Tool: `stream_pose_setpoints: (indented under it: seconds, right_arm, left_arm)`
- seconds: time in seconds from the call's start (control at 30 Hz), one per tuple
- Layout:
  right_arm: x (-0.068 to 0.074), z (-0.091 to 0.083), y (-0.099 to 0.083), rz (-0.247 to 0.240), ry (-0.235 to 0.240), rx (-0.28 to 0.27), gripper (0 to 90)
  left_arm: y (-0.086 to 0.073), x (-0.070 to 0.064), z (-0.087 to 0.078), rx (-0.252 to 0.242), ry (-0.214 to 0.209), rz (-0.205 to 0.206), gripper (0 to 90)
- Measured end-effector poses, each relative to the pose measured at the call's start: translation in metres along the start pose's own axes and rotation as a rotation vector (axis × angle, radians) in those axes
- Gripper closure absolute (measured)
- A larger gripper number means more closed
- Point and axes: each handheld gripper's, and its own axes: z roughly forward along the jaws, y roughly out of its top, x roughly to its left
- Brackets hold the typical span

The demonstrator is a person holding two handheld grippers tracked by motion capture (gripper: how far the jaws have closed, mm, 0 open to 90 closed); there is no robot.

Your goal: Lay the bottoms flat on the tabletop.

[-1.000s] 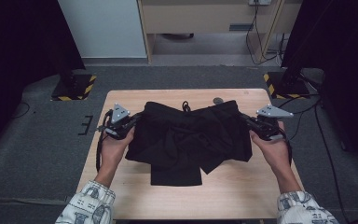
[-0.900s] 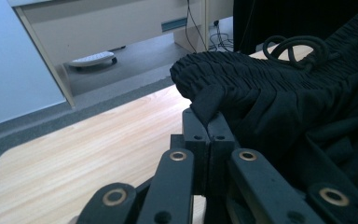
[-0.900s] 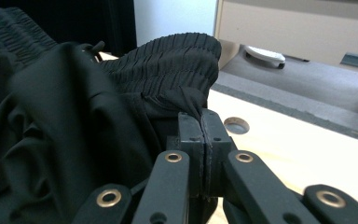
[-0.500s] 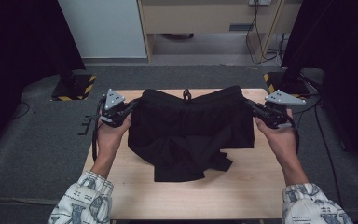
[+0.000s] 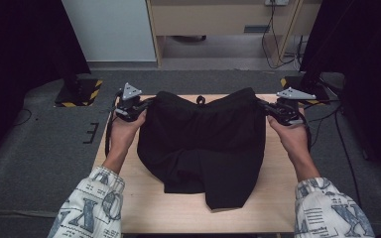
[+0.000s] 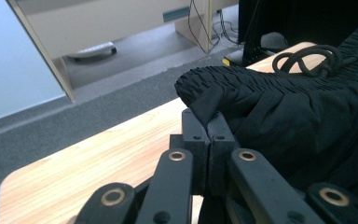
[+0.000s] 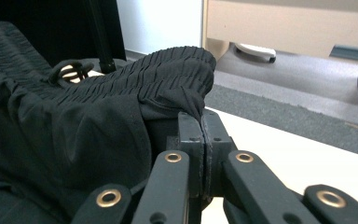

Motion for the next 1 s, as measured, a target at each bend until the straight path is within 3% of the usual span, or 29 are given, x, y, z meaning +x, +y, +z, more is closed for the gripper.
stream_pose_setpoints:
  seconds: [0.27,0.5,0.57,0.6,0.63,0.7,0.77,1.0]
  right_arm:
    - [-0.022,0.035,0.009,0.025,-0.015,0.047,89.1]
    - [-0.044,0.074,0.039,0.064,-0.033,0.062,88.9]
    - [-0.05,0.089,0.047,0.093,-0.049,0.058,87.4]
    - [-0.052,0.097,0.049,0.11,-0.062,0.063,84.3]
    - [-0.053,0.102,0.049,0.123,-0.072,0.071,80.0]
    - [-0.054,0.117,0.042,0.188,-0.048,0.098,65.4]
    - [-0.05,0.122,0.036,0.16,-0.067,0.129,60.2]
    - [-0.032,0.118,0.011,0.11,-0.047,0.182,49.2]
  left_arm:
    - [0.018,0.018,0.038,0.03,0.01,-0.016,88.3]
    - [0.042,0.04,0.07,0.041,0.048,-0.047,88.2]
    - [0.046,0.045,0.08,0.044,0.089,-0.054,84.5]
    - [0.046,0.047,0.084,0.038,0.1,-0.06,77.0]
    - [0.045,0.05,0.09,0.041,0.097,-0.084,69.7]
    - [0.038,0.052,0.099,0.095,0.108,-0.117,56.1]
    - [0.028,0.05,0.099,0.097,0.118,-0.094,55.3]
    - [-0.004,0.042,0.088,0.124,0.099,-0.077,51.3]
